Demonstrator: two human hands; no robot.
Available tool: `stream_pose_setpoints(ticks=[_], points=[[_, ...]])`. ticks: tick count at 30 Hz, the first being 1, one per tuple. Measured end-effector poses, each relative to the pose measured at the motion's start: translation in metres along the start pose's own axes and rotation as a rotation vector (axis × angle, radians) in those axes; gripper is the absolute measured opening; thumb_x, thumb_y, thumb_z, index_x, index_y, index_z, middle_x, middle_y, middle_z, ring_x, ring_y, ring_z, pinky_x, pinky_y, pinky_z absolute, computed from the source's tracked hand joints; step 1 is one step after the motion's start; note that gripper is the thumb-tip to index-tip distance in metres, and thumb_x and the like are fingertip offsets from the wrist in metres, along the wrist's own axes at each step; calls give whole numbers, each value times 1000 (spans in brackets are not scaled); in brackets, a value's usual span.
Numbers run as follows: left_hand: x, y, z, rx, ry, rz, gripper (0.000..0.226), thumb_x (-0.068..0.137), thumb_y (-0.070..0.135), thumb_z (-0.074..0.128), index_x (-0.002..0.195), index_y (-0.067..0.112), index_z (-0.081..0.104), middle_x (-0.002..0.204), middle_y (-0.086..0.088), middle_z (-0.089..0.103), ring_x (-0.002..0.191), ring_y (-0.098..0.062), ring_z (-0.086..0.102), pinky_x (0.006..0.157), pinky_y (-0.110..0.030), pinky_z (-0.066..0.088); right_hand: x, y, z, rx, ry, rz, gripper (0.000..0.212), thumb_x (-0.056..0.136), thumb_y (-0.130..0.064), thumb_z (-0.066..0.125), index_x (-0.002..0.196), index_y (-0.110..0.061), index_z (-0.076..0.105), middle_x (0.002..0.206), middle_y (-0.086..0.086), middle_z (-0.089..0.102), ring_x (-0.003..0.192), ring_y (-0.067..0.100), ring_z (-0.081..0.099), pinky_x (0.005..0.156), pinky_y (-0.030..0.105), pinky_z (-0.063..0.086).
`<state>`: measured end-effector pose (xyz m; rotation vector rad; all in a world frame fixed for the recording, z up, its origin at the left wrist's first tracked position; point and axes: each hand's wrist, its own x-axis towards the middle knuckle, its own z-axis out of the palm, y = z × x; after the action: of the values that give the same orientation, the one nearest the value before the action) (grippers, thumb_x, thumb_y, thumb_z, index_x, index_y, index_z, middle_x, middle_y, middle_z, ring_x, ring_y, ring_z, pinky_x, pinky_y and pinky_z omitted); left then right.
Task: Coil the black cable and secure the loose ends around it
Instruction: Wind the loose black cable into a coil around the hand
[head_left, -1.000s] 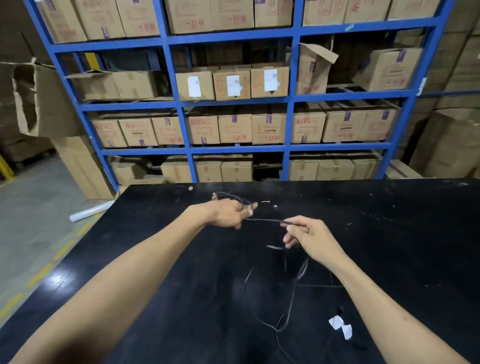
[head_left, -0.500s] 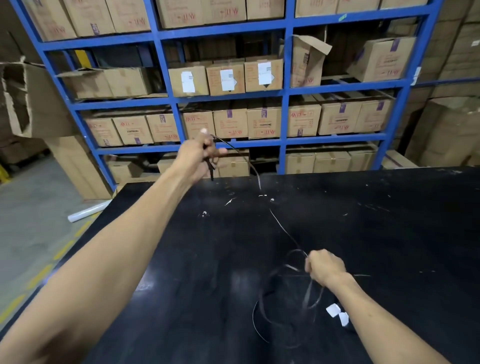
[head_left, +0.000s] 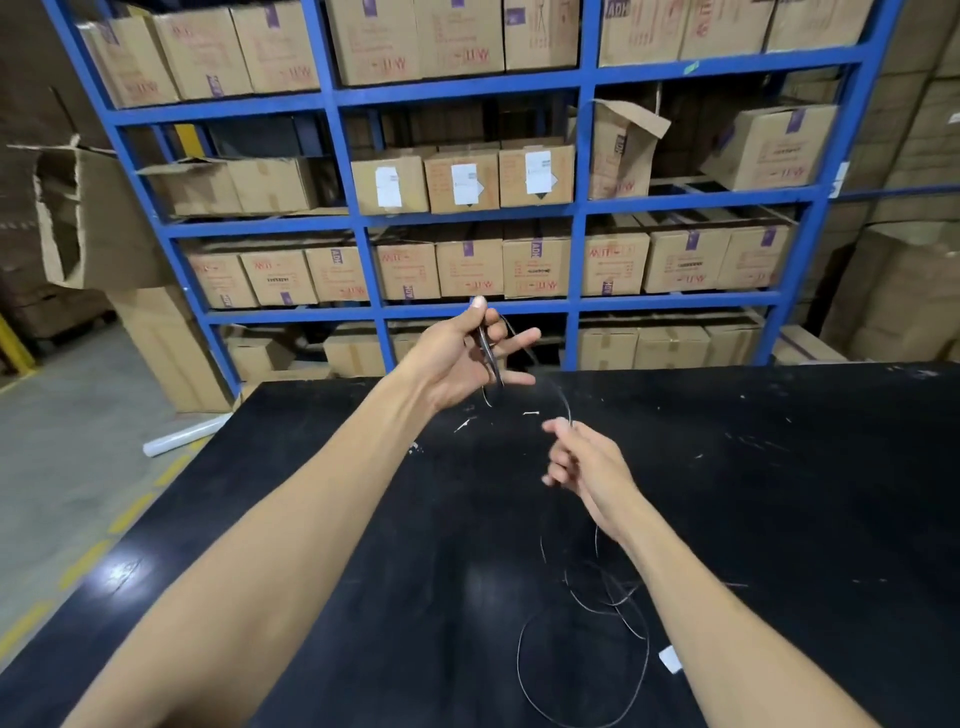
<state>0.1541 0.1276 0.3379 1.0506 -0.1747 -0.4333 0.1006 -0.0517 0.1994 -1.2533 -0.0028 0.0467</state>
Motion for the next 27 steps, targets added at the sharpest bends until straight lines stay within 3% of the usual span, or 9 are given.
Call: stream_pose_setpoints(ticks=[3,5,8,14,19,21,24,26,27], points=[[-3,10,-10,-89,-29,54,33,107,32,39,100,8,62,102,-13,75,125,-43,58,99,-79,34,-1,18,-16,145,155,3,22,104,-27,58,105,-7,66,62,-4,38,46,8,28,46,25,28],[-5,12,-18,-68,-79,40,39,107,35,34,127,11,59,139,-14,61,133,-48,48,100,-77,35,-3,26,-20,-39,172,-1,21,100,-27,65,104,-8,74,64,-4,39,49,9,26,46,24,22],[-8,8,-26,-48,-94,8,44,106,39,36,145,24,49,159,-8,37,141,-54,33,101,-76,35,-9,31,-14,-195,97,8,17,97,-27,69,98,-15,80,65,-4,44,49,11,29,46,25,20],[-5,4,-36,-38,-29,2,47,105,38,38,151,29,41,160,-16,33,141,-48,35,109,-75,25,-22,33,-6,-260,125,17,16,95,-32,69,92,-20,81,68,0,42,49,12,28,44,25,20],[-2,-17,-23,105,-62,-68,41,103,39,41,144,41,47,167,-11,14,152,-42,5,113,-74,5,-25,10,16,-149,124,-82,17,96,-41,66,110,-31,69,62,-9,46,47,8,32,42,22,27],[0,-27,-19,54,-61,-55,44,104,38,39,147,39,45,166,-10,21,152,-41,12,114,-73,10,-19,9,25,-290,153,-115,16,100,-43,58,106,-34,70,57,-12,48,46,5,38,44,20,32],[-2,-26,-10,-69,-88,-32,46,106,36,37,150,28,43,159,-8,39,144,-44,33,109,-74,26,-8,22,12,-551,405,-79,24,101,-33,52,98,-31,75,67,-11,62,62,7,54,60,24,42],[-8,-19,-6,-51,-148,-82,47,107,34,34,148,15,45,151,-11,50,137,-42,47,109,-70,32,1,28,-10,-469,592,62,28,101,-30,52,98,-21,78,73,-4,63,71,19,58,65,29,43],[-12,-17,-5,-4,-174,-128,47,107,31,32,146,8,47,146,-15,55,133,-40,52,111,-66,34,7,25,-23,-327,661,95,28,101,-29,53,97,-15,77,69,-2,59,63,21,55,57,28,42]])
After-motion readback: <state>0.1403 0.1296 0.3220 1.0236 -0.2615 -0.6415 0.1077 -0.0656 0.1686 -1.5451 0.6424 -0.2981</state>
